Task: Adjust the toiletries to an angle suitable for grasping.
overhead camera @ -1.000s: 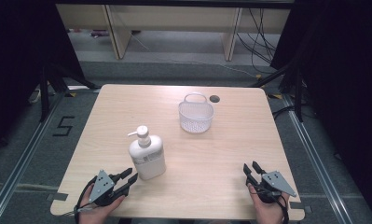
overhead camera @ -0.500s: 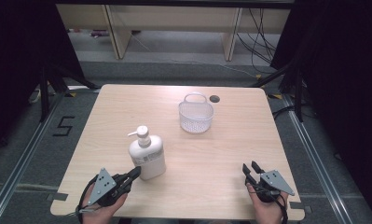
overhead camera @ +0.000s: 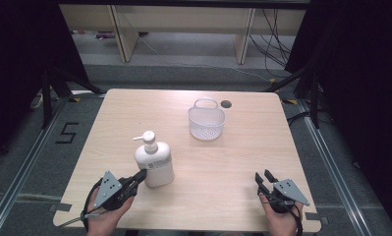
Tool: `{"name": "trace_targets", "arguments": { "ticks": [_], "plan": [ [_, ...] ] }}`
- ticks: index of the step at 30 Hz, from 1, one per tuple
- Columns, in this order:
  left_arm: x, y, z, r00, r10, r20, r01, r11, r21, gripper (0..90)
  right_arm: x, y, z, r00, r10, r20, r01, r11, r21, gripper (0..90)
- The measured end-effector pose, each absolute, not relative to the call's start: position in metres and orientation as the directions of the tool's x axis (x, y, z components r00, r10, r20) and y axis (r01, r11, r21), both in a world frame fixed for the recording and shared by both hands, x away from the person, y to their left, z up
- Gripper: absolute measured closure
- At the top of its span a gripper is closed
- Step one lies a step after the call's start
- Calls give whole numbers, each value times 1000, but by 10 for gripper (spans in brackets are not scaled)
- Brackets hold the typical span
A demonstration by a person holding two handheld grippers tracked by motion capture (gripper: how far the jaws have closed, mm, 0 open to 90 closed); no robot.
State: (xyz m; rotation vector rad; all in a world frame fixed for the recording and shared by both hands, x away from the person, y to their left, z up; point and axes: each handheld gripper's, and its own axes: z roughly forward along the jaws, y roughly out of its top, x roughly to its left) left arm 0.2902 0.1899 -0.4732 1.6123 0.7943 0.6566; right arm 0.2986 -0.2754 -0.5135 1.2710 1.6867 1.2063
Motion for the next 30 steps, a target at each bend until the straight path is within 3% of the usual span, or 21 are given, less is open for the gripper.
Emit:
{"name": "trace_targets", "arguments": {
  "ticks": [3,20,21,30],
  "plan": [
    [295,191,-474,601,799,-13,151,-97,984,894,297,-273,-514,-269,963,34,334,60,941,610],
    [308,197,-475,553,833,-20,153,-78,985,885,300,-274,-514,-282,959,-11,307,101,946,593],
    [306,198,-475,552,833,-21,154,-78,985,875,298,-272,-514,-272,962,24,321,67,945,590],
    [290,196,-463,534,845,2,64,-43,997,677,299,-273,-514,-282,960,-11,321,105,941,556]
  ]
}}
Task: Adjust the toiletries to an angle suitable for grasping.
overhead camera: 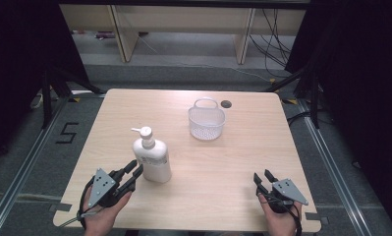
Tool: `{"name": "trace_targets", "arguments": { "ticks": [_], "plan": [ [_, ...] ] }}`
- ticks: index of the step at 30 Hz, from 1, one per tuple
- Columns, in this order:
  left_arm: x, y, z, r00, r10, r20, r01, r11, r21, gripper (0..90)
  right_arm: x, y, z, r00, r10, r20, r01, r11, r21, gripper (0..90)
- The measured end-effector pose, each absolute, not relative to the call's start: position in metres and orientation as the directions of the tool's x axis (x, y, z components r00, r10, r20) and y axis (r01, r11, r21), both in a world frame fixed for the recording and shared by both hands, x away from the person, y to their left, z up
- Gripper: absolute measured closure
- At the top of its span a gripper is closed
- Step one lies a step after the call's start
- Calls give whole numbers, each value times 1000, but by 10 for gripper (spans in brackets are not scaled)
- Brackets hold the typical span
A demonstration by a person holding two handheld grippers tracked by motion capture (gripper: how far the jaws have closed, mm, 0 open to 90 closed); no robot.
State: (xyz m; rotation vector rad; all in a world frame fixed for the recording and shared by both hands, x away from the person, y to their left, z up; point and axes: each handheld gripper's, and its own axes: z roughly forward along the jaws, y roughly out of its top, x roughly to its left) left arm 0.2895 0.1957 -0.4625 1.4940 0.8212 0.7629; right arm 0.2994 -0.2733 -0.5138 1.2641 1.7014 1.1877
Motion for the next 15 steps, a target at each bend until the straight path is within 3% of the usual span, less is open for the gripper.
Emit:
{"name": "trace_targets", "arguments": {
  "ticks": [12,15],
  "plan": [
    [288,191,-447,517,856,5,2,-7,1000,533,300,-268,-513,-283,959,11,323,85,943,493],
    [288,191,-446,516,857,3,-1,-3,1000,501,298,-261,-506,-314,949,-40,302,140,943,493]
  ]
}}
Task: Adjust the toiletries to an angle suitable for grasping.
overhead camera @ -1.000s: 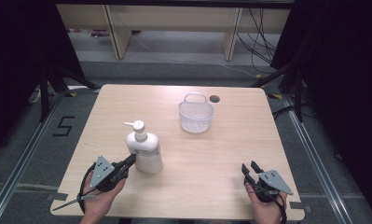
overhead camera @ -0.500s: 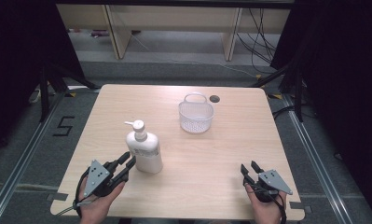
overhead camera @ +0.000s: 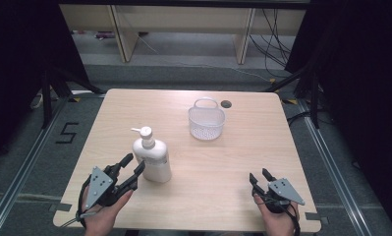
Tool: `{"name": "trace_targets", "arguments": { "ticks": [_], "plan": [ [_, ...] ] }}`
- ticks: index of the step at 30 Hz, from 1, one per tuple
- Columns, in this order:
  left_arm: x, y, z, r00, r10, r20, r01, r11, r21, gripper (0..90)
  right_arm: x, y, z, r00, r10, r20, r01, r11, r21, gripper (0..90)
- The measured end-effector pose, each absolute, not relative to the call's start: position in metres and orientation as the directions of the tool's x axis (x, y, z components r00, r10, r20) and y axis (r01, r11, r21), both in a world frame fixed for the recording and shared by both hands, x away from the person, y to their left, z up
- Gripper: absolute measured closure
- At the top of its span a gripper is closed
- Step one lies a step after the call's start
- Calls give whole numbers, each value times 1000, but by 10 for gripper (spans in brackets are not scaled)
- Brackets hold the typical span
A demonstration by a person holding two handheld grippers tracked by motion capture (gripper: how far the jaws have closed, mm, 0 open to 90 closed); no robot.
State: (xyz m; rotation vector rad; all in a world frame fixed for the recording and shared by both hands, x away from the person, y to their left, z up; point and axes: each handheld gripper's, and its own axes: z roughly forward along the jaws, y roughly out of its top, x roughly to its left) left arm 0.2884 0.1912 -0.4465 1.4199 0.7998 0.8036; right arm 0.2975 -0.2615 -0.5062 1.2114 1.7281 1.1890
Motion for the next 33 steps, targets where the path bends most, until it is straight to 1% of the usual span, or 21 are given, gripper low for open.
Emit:
{"name": "trace_targets", "arguments": {
  "ticks": [1,2,4,6,7,8,12,13,14,15,21,22,23,24,27,28,30,31,33],
  "plan": [
    [289,192,-448,516,857,6,-2,-6,1000,486,295,-248,-496,-348,936,-51,257,147,955,493],
    [289,192,-448,516,857,6,-2,-6,1000,476,295,-248,-496,-348,936,-51,257,147,955,493],
    [288,195,-450,513,858,11,1,-13,1000,450,295,-230,-484,-391,918,-59,215,154,965,486],
    [288,196,-451,513,859,11,1,-13,1000,431,293,-225,-480,-402,914,-58,222,159,962,486],
    [287,198,-453,513,858,14,4,-18,1000,431,294,-220,-478,-412,909,-57,205,153,967,486],
    [287,200,-456,510,860,16,6,-22,1000,410,294,-207,-469,-437,898,-53,192,150,970,485],
    [289,206,-466,503,864,19,29,-39,999,385,296,-191,-456,-463,885,-51,157,139,978,484],
    [290,207,-468,499,866,18,33,-40,999,383,298,-188,-452,-467,881,-75,135,155,979,484],
    [291,209,-471,496,868,19,35,-42,998,382,298,-182,-448,-483,874,-47,151,136,979,484],
    [291,211,-474,493,870,20,38,-44,998,380,299,-178,-445,-486,872,-63,130,144,981,484],
    [294,216,-484,481,877,22,37,-45,998,366,305,-153,-436,-520,853,-49,134,138,981,483],
    [296,216,-485,487,873,22,27,-40,999,366,307,-150,-436,-532,845,-53,120,137,983,482],
    [294,217,-485,480,877,24,43,-51,998,366,308,-147,-435,-527,848,-61,113,140,984,481],
    [295,217,-485,480,877,27,43,-54,998,366,308,-143,-435,-535,844,-36,129,124,984,481],
    [294,218,-486,477,878,22,42,-47,998,365,310,-134,-434,-545,838,-22,132,112,985,478],
    [294,218,-486,477,879,22,42,-48,998,365,311,-131,-433,-550,834,-40,119,125,985,476],
    [294,218,-487,476,879,23,44,-50,998,361,311,-124,-432,-566,824,-18,128,110,986,475],
    [295,218,-489,481,876,25,30,-45,999,359,311,-121,-430,-567,824,-24,128,117,985,474],
    [295,220,-490,472,881,28,46,-56,997,354,312,-113,-428,-579,815,-40,110,126,986,471]
  ]
}}
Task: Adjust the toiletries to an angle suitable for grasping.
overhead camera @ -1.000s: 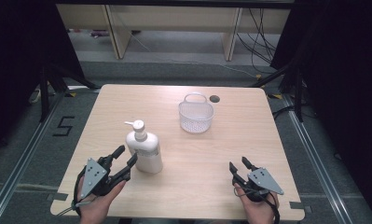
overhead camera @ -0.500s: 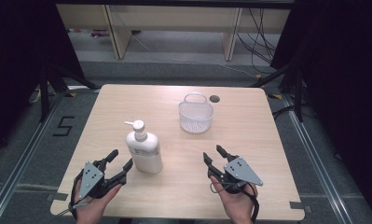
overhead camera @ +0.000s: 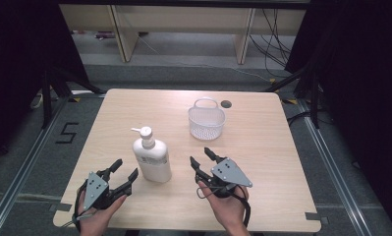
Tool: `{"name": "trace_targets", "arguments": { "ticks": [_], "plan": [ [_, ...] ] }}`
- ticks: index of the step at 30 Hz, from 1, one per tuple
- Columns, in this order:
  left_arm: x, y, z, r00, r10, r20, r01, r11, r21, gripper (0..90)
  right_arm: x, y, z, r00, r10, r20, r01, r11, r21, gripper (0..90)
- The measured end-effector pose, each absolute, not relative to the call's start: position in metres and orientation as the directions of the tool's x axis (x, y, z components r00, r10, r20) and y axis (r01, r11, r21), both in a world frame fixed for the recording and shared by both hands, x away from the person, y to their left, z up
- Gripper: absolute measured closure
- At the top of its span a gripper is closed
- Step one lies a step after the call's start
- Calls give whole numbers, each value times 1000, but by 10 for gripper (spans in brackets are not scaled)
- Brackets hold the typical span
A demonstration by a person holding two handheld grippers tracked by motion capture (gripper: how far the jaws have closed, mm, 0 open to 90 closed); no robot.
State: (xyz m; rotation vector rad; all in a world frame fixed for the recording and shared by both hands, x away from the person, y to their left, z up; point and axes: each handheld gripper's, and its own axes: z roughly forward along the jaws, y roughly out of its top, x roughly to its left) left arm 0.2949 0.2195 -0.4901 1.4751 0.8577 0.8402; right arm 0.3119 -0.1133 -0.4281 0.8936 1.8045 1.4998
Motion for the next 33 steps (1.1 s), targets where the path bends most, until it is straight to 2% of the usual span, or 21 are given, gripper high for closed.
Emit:
{"name": "trace_targets", "arguments": {
  "ticks": [5,6,7,9,11,13,18,29,31,33],
  "plan": [
    [302,224,-500,467,883,56,36,-83,996,341,314,-90,-424,-618,786,-4,119,99,988,458],
    [303,225,-502,463,884,59,39,-87,995,338,316,-87,-423,-621,783,-34,85,110,990,455],
    [305,226,-504,463,884,67,37,-94,995,331,316,-82,-422,-628,778,-19,95,101,990,452],
    [308,229,-508,458,887,59,55,-95,994,327,318,-75,-420,-635,772,-34,66,99,993,444],
    [309,230,-511,457,888,45,68,-86,994,323,318,-65,-417,-646,764,-6,90,83,992,440],
    [310,231,-513,457,888,44,72,-86,994,322,321,-58,-415,-648,761,-33,66,99,993,438],
    [312,230,-517,453,891,37,80,-82,993,322,327,-42,-410,-671,741,-16,68,83,994,436],
    [314,229,-522,456,889,35,91,-86,992,322,337,-15,-401,-672,738,-58,32,107,994,426],
    [315,229,-523,457,889,36,86,-84,993,322,337,-10,-401,-671,741,-21,69,90,994,424],
    [316,229,-524,461,887,33,75,-77,994,322,339,-9,-400,-671,740,-54,34,104,994,424]
  ]
}}
